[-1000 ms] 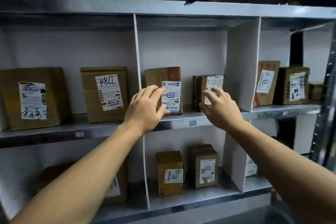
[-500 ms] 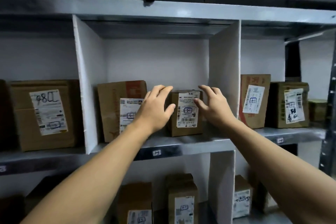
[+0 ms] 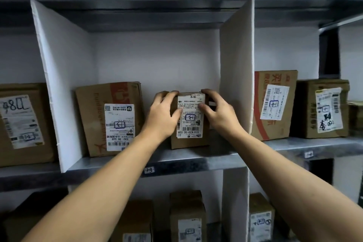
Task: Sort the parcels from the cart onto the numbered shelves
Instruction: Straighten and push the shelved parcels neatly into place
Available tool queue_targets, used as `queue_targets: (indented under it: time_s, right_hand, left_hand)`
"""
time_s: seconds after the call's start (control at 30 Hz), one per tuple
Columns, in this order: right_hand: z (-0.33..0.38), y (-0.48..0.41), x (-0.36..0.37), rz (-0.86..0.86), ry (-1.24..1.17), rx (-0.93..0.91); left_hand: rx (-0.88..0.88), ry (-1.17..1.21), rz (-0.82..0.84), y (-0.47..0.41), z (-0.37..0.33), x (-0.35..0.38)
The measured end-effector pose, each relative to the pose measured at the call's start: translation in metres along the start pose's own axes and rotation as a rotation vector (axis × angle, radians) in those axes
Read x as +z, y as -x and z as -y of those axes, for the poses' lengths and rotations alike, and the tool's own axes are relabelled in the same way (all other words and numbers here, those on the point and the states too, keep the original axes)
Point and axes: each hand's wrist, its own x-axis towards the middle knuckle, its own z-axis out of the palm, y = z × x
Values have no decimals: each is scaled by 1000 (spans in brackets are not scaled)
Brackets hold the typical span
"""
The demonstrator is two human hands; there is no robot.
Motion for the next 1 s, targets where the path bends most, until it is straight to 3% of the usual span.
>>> queue_targets:
  time_s: [0.5, 1.0]
  right_hand:
    - [-12, -3, -1, -30, -43, 12]
    - [32, 21, 7, -170, 392, -61]
  left_hand:
    - [32, 19, 16, -3, -5, 7]
    - [232, -192, 38, 27, 19, -66]
